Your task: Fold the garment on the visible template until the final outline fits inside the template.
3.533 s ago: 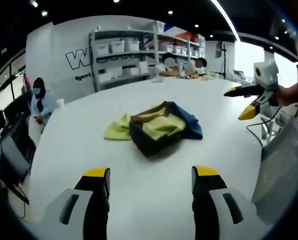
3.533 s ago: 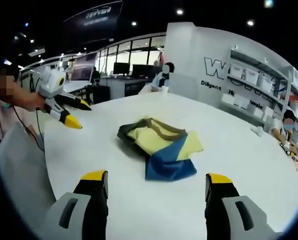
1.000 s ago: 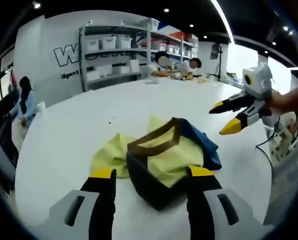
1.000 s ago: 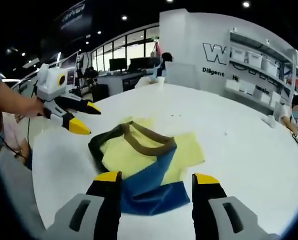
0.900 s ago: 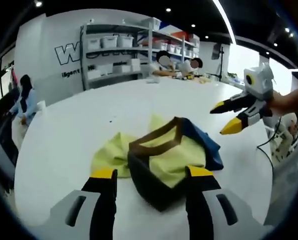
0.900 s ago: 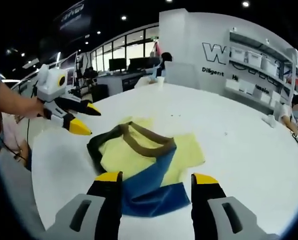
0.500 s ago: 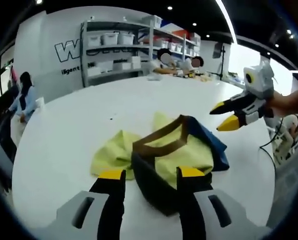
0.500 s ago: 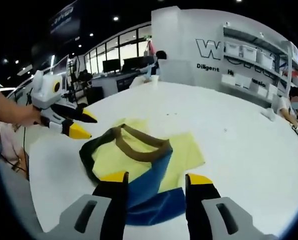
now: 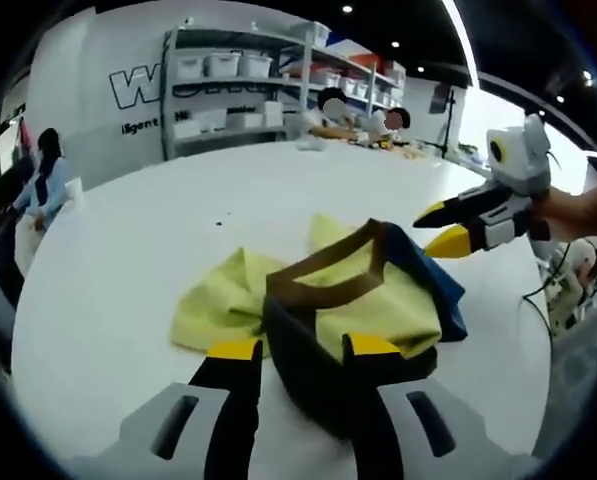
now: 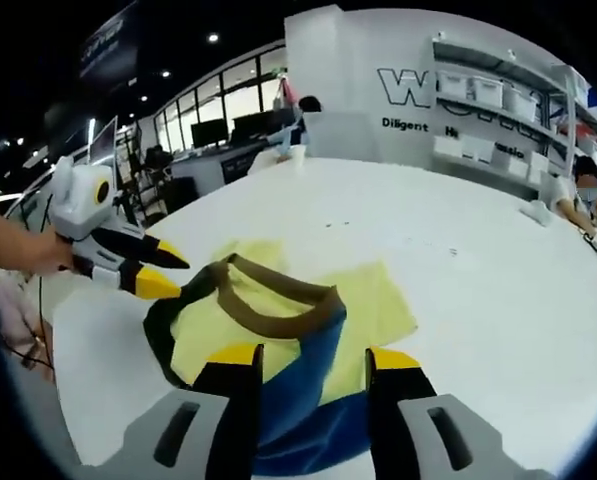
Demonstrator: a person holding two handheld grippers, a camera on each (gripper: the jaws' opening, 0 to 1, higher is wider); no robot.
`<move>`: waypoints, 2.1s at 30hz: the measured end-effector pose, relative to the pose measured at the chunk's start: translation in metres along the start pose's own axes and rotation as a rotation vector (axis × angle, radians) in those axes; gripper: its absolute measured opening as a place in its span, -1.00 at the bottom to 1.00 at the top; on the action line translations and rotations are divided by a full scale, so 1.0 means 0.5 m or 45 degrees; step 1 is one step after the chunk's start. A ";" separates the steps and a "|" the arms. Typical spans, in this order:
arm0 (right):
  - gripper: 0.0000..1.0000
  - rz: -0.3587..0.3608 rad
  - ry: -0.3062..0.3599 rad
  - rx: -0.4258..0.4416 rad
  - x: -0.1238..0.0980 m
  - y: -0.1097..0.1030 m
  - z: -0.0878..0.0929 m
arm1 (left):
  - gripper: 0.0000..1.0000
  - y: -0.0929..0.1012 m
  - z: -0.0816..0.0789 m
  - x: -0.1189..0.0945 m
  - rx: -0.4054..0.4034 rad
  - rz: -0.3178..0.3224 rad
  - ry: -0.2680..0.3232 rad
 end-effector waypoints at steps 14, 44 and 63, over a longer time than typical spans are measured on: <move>-0.39 0.089 -0.113 -0.033 0.008 0.018 0.030 | -0.36 -0.022 -0.001 0.031 -0.103 0.019 -0.020; -0.61 0.128 -0.150 0.074 0.035 0.012 0.024 | -0.60 -0.038 0.019 0.052 -0.412 0.160 -0.098; -0.77 0.214 -0.176 0.065 0.003 0.045 0.030 | -0.74 -0.031 0.003 0.031 -0.368 0.155 -0.055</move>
Point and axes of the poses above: the point that each gripper's makers call its tool centre point, and the gripper's own axes: x roughly forward along the fingers, y roughly to its right, z roughly out of its underside, the point moved 6 cm from there along -x, roughly backward along the fingers, and after that the axes turned 5 degrees about -x, right-handed, at the moved point
